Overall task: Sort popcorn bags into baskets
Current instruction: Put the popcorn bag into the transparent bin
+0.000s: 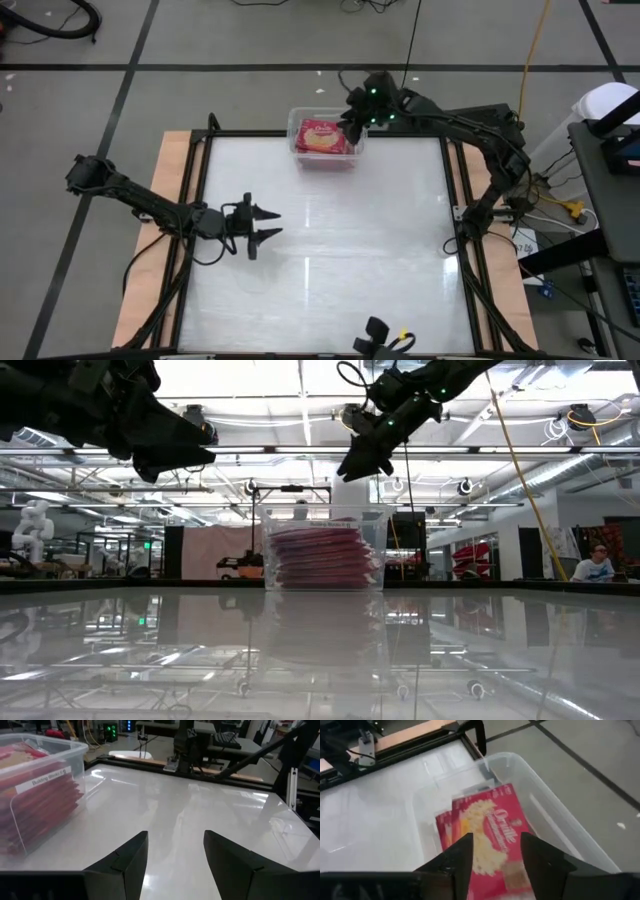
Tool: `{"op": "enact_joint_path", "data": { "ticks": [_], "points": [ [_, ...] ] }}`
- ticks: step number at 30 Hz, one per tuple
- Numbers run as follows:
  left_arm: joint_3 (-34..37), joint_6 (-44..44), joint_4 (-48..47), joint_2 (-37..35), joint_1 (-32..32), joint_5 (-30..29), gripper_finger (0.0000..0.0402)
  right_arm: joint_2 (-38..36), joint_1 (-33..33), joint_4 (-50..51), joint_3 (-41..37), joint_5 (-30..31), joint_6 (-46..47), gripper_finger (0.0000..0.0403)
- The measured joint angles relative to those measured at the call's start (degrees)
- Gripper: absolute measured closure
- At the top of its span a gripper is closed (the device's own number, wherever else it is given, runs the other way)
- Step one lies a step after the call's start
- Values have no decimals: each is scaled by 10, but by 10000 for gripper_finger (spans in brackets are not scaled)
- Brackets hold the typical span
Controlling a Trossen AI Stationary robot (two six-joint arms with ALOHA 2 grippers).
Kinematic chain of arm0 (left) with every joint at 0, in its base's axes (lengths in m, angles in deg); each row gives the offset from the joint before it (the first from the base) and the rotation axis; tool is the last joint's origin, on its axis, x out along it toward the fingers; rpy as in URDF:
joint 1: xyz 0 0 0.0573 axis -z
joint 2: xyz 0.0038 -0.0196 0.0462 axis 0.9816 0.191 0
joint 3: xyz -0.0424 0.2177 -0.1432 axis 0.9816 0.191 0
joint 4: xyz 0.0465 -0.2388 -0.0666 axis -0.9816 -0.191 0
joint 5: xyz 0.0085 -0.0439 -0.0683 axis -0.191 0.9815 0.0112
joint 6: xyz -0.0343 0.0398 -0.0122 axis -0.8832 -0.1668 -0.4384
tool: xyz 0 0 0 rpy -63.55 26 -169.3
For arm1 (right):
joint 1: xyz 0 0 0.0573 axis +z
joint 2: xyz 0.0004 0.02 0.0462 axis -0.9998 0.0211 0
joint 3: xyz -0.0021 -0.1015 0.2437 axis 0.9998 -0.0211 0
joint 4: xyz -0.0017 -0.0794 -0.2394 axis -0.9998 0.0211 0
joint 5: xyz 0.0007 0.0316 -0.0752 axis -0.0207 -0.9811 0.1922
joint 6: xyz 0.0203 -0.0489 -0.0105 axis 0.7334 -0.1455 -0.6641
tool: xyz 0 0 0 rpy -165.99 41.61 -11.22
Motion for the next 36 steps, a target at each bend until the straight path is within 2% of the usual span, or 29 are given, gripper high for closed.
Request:
{"op": "enact_joint_path", "data": {
  "ticks": [8,15,25,29,36],
  "points": [
    [0,7,14,0,-10,0,204,43,39,-18,1,71,-13,331],
    [0,22,15,0,-16,-1,204,83,35,-32,1,75,-27,382],
    [0,21,1,0,-28,0,204,101,44,3,1,71,-42,392],
    [0,17,-6,0,-28,0,204,101,44,9,1,27,-55,392],
    [0,9,-6,0,-28,1,204,83,58,5,1,44,-59,392]
  ]
}}
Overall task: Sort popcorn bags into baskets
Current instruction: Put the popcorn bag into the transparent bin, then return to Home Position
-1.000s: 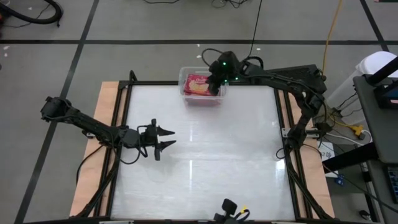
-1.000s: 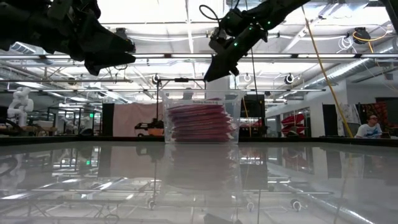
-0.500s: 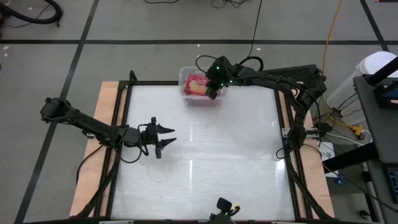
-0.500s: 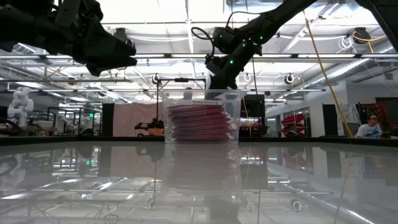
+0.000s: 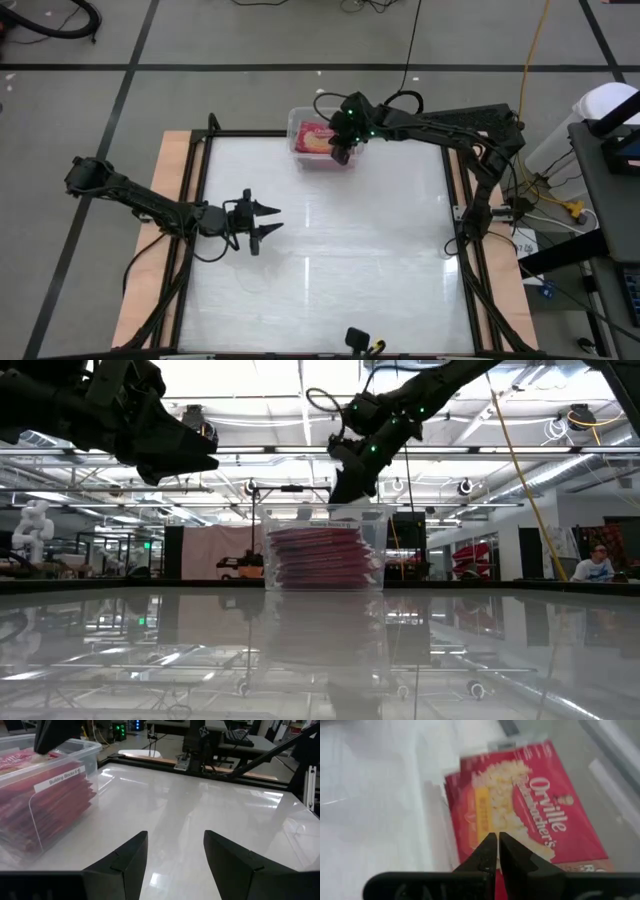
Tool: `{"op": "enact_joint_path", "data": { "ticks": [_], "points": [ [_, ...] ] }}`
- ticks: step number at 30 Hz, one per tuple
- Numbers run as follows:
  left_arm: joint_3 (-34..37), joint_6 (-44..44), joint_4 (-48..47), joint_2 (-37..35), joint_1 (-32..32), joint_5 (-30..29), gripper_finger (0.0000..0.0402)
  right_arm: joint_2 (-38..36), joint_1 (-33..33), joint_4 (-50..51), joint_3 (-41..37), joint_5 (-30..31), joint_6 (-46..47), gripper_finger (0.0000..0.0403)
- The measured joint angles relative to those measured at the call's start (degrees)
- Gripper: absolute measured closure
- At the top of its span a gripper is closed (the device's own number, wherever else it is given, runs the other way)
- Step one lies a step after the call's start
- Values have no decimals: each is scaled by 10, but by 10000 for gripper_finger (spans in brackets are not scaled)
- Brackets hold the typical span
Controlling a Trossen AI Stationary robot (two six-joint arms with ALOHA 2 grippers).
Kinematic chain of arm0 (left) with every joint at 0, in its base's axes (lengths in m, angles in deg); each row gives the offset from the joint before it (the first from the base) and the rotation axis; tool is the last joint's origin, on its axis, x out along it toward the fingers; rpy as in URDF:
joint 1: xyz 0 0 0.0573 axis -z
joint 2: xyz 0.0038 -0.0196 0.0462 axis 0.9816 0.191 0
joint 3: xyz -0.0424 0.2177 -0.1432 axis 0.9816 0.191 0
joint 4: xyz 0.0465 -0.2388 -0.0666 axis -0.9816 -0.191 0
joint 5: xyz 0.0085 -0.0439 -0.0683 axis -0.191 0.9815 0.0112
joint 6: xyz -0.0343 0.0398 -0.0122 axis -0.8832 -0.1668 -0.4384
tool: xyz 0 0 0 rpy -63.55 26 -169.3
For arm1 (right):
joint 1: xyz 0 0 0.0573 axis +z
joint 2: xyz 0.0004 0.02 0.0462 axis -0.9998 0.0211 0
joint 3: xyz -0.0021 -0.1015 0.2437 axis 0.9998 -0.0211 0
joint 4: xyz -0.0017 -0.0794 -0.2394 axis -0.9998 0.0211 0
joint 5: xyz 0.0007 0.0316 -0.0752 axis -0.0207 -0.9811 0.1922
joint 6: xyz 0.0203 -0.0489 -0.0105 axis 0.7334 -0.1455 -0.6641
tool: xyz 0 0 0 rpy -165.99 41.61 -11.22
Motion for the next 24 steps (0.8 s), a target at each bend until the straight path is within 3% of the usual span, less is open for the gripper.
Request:
{"op": "enact_joint_path", "data": {
  "ticks": [8,11,15,19,24],
  "points": [
    [0,28,8,0,0,-5,204,-71,56,36,-9,-3,20,392],
    [0,45,20,0,0,-5,204,-118,103,23,-57,-3,44,392],
    [0,74,29,-2,0,14,209,-195,189,-94,-161,17,114,392],
    [0,101,44,-2,0,16,264,-261,278,-203,-265,89,125,392],
    [0,132,55,-6,0,51,376,-325,351,-272,-368,189,125,392]
  ]
}}
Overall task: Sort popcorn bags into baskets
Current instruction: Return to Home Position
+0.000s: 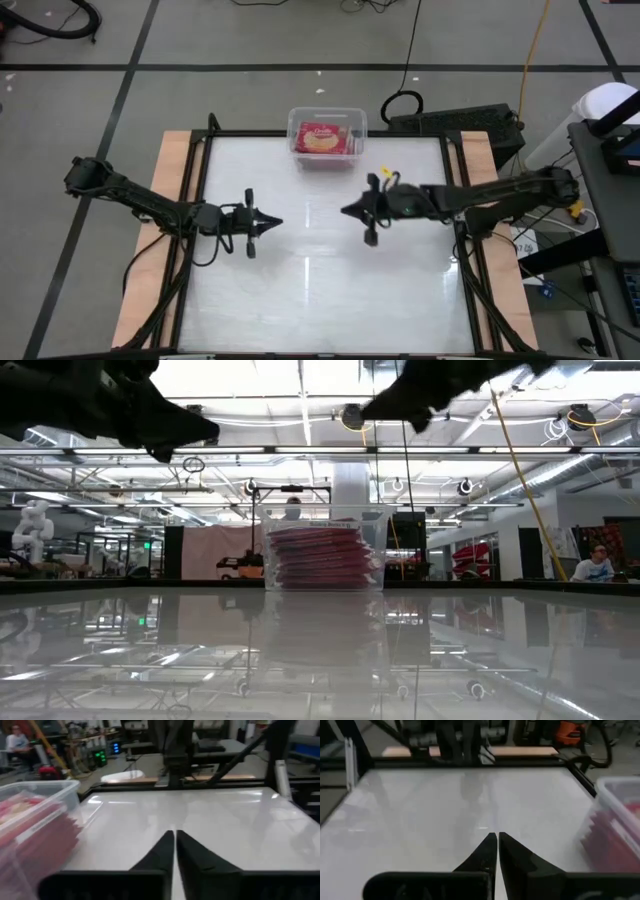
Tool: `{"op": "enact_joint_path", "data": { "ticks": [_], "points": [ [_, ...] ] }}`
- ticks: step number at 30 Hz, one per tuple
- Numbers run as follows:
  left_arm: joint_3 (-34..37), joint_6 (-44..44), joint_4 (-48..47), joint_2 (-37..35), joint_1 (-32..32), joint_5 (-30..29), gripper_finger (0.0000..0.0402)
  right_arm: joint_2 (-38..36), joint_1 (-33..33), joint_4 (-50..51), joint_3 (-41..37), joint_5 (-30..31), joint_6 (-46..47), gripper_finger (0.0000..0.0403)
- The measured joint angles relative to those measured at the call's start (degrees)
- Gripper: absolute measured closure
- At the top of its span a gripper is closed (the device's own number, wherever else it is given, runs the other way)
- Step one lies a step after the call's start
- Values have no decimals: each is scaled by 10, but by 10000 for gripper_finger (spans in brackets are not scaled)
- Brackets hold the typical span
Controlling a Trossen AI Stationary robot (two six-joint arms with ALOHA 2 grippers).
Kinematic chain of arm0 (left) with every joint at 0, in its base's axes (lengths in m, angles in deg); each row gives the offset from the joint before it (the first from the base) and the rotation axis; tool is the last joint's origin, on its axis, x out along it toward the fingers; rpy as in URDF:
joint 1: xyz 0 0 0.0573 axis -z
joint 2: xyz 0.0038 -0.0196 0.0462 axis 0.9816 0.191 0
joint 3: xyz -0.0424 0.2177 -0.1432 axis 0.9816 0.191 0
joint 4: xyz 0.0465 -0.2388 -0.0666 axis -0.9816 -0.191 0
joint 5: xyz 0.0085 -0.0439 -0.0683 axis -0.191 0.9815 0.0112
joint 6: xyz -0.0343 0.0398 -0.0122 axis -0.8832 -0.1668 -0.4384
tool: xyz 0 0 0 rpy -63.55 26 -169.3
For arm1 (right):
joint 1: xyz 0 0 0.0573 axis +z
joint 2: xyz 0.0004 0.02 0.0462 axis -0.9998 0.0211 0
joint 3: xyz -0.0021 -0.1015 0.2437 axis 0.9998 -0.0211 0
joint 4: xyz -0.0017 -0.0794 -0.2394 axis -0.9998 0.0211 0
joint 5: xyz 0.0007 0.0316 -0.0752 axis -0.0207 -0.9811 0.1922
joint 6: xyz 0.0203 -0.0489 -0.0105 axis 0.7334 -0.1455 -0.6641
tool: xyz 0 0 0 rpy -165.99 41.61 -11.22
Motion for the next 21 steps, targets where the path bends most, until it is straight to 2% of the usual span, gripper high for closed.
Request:
{"op": "enact_joint_path", "data": {
  "ticks": [2,7,12,14,17,21],
  "points": [
    [0,-7,0,-1,1,11,391,-17,21,-17,-38,29,0,392],
    [0,14,-10,-2,0,4,375,-51,57,-75,-118,38,-2,392],
    [0,-23,-20,-2,0,-76,370,-79,78,-89,-180,37,-1,392],
    [0,-28,-38,-3,-1,-90,374,-94,81,-90,-200,37,-2,392],
    [0,-16,-68,-4,-2,-85,395,-120,82,-88,-229,32,-5,392],
    [0,-9,-90,-4,-4,-70,395,-161,77,-105,-269,4,-21,392]
  ]
}}
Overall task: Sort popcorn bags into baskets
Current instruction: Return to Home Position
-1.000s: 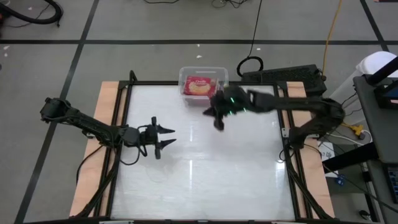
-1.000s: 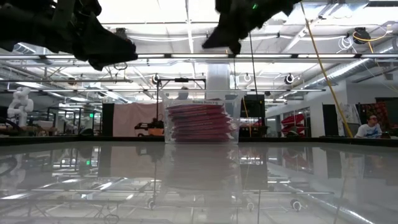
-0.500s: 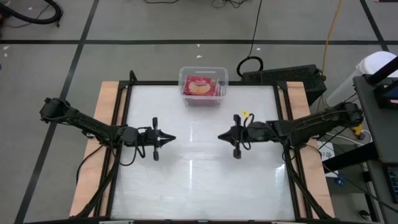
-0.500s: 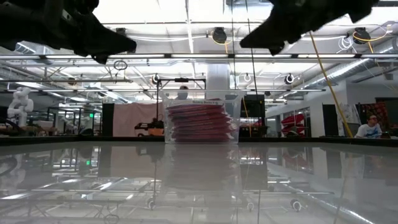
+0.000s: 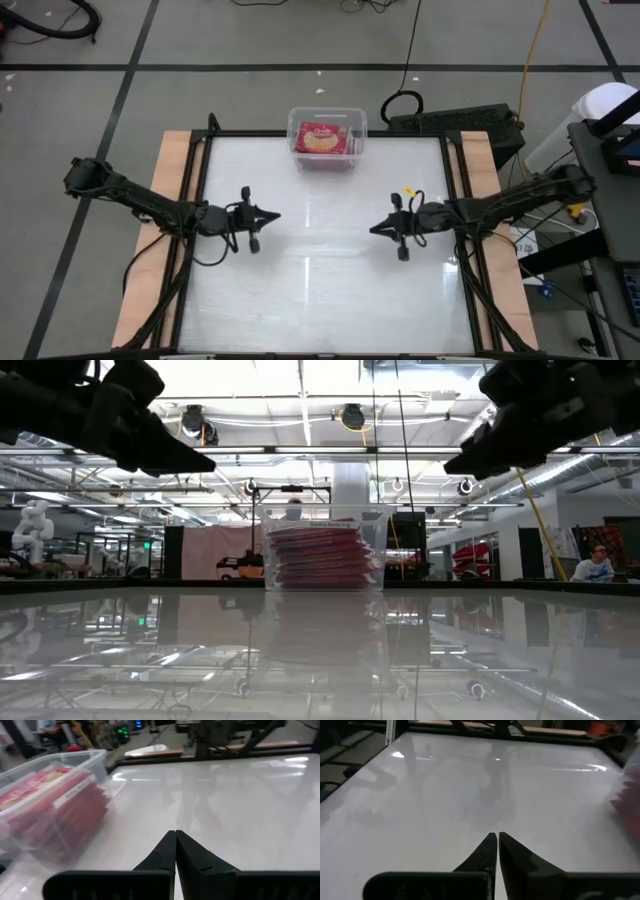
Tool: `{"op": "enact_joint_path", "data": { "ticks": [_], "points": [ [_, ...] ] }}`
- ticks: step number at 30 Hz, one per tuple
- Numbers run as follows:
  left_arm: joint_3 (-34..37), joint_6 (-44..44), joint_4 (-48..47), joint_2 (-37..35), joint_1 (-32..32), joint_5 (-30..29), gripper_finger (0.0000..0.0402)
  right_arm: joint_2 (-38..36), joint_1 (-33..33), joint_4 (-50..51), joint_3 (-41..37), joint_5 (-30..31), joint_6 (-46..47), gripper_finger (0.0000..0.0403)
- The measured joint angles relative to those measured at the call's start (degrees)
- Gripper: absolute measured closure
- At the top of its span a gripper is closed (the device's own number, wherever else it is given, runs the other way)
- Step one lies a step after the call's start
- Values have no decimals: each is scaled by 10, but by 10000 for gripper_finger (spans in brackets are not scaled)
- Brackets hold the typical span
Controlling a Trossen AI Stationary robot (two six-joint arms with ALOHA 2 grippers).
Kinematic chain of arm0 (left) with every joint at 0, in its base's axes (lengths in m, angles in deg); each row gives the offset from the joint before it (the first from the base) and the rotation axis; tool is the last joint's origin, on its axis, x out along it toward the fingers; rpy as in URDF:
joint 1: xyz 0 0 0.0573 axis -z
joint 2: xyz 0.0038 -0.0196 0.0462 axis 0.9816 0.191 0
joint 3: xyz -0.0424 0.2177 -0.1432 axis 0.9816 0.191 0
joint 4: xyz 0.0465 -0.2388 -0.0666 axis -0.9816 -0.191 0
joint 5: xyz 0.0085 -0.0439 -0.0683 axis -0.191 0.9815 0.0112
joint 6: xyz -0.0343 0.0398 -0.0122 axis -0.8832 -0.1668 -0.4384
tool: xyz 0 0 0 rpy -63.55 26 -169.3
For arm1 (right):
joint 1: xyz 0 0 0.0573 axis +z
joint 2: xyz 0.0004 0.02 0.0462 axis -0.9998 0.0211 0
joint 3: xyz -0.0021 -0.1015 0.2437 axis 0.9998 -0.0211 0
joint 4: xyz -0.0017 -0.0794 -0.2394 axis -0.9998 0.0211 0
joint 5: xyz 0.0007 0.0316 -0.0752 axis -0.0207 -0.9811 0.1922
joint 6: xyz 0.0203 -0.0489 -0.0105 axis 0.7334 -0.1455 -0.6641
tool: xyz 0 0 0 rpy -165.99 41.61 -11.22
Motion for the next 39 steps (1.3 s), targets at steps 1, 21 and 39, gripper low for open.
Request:
{"op": "enact_joint_path", "data": {
  "ticks": [1,21,39],
  "points": [
    [0,1,-1,0,0,8,395,-11,-2,-9,-12,0,0,392],
    [146,-9,59,-202,1,48,398,-230,-56,-31,-134,-66,-81,393],
    [146,28,-77,-342,0,70,399,-255,-169,-40,-163,-149,-71,402]
  ]
}}
